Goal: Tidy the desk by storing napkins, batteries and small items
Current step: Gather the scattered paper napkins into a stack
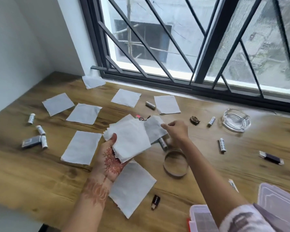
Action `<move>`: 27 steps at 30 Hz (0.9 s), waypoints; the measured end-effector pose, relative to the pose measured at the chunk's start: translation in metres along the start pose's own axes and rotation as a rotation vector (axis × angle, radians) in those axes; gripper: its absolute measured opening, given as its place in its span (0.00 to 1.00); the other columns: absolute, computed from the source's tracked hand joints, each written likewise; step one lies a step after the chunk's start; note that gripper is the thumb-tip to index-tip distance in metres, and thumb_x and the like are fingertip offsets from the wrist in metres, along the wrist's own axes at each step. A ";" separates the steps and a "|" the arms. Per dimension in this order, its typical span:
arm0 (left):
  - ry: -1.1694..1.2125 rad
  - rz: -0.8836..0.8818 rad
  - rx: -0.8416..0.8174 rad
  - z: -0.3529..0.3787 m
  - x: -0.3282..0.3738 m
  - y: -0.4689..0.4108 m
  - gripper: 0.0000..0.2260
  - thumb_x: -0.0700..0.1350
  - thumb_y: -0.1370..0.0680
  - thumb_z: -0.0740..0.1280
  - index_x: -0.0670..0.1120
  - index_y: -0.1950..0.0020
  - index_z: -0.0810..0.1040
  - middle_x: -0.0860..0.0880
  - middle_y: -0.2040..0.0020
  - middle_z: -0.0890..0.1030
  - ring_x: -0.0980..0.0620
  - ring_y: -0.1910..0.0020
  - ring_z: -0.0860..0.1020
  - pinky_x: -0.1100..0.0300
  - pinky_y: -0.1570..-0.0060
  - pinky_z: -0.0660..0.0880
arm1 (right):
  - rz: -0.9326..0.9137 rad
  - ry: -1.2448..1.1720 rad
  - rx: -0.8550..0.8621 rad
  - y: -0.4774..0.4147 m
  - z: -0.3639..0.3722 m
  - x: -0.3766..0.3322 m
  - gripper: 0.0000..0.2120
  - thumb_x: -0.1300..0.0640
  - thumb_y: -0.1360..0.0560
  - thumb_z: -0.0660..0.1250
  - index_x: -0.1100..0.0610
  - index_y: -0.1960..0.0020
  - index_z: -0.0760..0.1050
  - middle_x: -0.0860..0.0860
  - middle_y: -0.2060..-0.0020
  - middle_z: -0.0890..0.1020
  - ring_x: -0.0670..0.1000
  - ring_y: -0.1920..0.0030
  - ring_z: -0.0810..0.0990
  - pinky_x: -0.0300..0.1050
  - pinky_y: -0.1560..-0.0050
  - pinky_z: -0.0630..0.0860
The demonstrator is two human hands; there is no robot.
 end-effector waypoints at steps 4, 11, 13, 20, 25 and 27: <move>-0.004 0.016 -0.038 -0.003 0.008 -0.005 0.11 0.44 0.19 0.56 0.43 0.49 0.76 0.46 0.64 0.85 0.49 0.67 0.84 0.56 0.75 0.78 | 0.032 -0.139 0.059 0.006 -0.002 -0.003 0.04 0.59 0.32 0.73 0.58 0.61 0.80 0.54 0.60 0.82 0.51 0.57 0.80 0.46 0.52 0.77; -0.003 -0.018 -0.054 -0.005 0.018 -0.013 0.09 0.44 0.20 0.58 0.44 0.51 0.76 0.45 0.62 0.85 0.48 0.67 0.84 0.53 0.72 0.80 | -0.045 -0.431 0.124 0.031 -0.022 -0.034 0.04 0.60 0.31 0.71 0.57 0.63 0.77 0.52 0.64 0.80 0.50 0.60 0.78 0.45 0.56 0.75; 0.008 -0.049 -0.065 -0.004 0.018 -0.014 0.10 0.45 0.20 0.58 0.43 0.52 0.77 0.44 0.62 0.85 0.48 0.66 0.84 0.53 0.71 0.79 | -0.131 -0.452 0.162 0.046 -0.028 -0.055 0.04 0.60 0.30 0.70 0.57 0.63 0.76 0.50 0.66 0.78 0.48 0.63 0.76 0.40 0.60 0.73; -0.009 -0.104 -0.083 -0.005 0.017 -0.026 0.10 0.45 0.20 0.60 0.42 0.48 0.78 0.44 0.57 0.85 0.47 0.60 0.84 0.49 0.62 0.80 | -0.657 -0.145 0.173 0.116 -0.006 -0.111 0.02 0.62 0.27 0.68 0.61 0.55 0.75 0.54 0.50 0.83 0.47 0.49 0.81 0.36 0.50 0.76; 0.089 -0.162 -0.141 0.004 0.012 -0.029 0.15 0.47 0.20 0.56 0.42 0.47 0.81 0.44 0.55 0.85 0.48 0.58 0.84 0.52 0.60 0.81 | -0.811 0.178 0.071 0.147 0.038 -0.107 0.02 0.60 0.24 0.63 0.59 0.54 0.71 0.58 0.49 0.82 0.55 0.51 0.81 0.45 0.53 0.78; 0.125 -0.144 -0.170 0.009 0.011 -0.030 0.21 0.50 0.20 0.55 0.42 0.58 0.85 0.45 0.60 0.85 0.50 0.62 0.84 0.57 0.66 0.81 | -0.859 0.263 0.052 0.151 0.052 -0.103 0.03 0.60 0.24 0.60 0.60 0.55 0.70 0.56 0.54 0.81 0.55 0.55 0.79 0.50 0.57 0.77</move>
Point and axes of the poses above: each hand's wrist, its own y-axis away from the middle knuckle, its own z-axis out of the palm, x = y × z, the point moved 4 cm from there along -y, towards the middle knuckle
